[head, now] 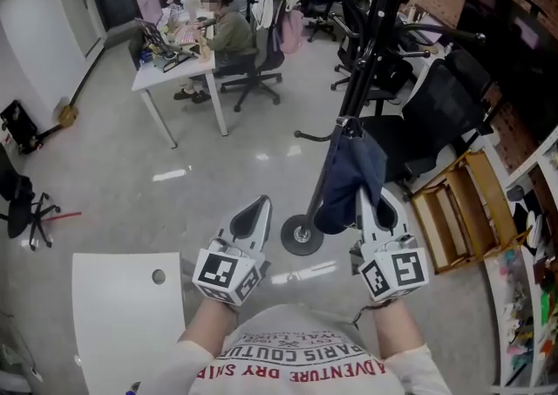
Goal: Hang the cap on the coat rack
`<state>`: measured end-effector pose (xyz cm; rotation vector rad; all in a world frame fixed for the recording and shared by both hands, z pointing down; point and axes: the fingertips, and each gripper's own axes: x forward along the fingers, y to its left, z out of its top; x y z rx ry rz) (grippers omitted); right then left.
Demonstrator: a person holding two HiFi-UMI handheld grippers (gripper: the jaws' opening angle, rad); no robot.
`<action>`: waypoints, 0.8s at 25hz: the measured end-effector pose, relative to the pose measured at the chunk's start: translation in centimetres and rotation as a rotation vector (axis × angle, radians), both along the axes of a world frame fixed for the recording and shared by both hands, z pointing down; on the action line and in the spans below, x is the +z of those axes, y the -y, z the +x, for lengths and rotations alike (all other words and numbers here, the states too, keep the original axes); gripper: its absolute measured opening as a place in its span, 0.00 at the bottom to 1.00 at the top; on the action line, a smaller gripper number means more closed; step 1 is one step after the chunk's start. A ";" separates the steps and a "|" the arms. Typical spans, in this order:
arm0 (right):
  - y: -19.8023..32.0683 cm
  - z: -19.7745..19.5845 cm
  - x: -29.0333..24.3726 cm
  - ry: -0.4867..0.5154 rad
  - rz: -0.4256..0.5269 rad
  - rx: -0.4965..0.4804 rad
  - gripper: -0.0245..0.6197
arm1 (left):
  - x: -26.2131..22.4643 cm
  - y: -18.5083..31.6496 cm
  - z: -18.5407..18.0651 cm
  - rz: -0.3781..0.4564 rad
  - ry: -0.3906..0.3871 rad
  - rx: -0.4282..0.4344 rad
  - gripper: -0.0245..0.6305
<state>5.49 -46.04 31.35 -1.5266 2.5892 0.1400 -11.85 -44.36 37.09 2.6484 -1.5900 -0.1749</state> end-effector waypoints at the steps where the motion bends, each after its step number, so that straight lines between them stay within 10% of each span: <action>1: 0.4 0.1 -0.9 -0.010 0.024 -0.003 0.08 | 0.0 0.3 0.2 0.000 -0.002 -0.002 0.04; 20: 5.6 1.4 -12.0 -0.087 0.259 0.007 0.08 | 0.2 3.6 4.0 0.000 -0.012 0.013 0.04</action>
